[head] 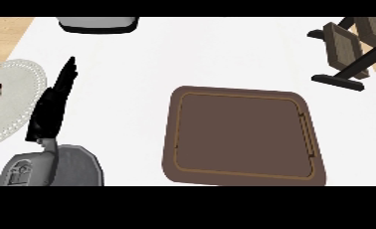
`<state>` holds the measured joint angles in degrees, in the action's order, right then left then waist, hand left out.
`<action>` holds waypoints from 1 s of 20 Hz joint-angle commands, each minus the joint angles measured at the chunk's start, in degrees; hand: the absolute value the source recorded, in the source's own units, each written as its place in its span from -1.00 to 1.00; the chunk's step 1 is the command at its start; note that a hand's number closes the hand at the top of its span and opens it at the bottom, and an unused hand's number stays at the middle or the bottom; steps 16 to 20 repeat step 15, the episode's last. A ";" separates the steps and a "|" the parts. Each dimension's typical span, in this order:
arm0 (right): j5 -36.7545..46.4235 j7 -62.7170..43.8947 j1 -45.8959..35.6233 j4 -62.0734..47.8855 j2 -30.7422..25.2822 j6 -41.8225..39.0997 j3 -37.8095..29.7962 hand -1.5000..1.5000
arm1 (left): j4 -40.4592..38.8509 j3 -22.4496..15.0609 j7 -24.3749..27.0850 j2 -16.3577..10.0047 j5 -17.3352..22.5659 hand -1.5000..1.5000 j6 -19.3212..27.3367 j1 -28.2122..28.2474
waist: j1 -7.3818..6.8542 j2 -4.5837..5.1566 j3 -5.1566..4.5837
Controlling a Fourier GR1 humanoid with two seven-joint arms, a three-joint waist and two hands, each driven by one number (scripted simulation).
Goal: Pick the bell pepper from the tray and place it in the tiered basket
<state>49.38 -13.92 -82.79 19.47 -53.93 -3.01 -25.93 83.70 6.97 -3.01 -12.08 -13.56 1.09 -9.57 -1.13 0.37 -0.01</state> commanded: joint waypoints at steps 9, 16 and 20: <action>-8.19 -1.90 4.97 0.18 -15.80 -14.49 -7.68 -1.00 | -1.61 0.62 -1.21 0.22 -0.39 0.00 0.70 -1.20 | 1.75 -0.42 0.03; -14.72 5.46 14.51 0.13 -23.23 -20.46 -14.01 -1.00 | -1.32 0.31 -0.44 1.04 -1.12 0.00 1.82 -0.72 | 2.30 -0.50 0.07; -14.72 5.46 14.51 0.13 -23.23 -20.46 -14.01 -1.00 | -1.32 0.31 -0.44 1.04 -1.12 0.00 1.82 -0.72 | 2.30 -0.50 0.07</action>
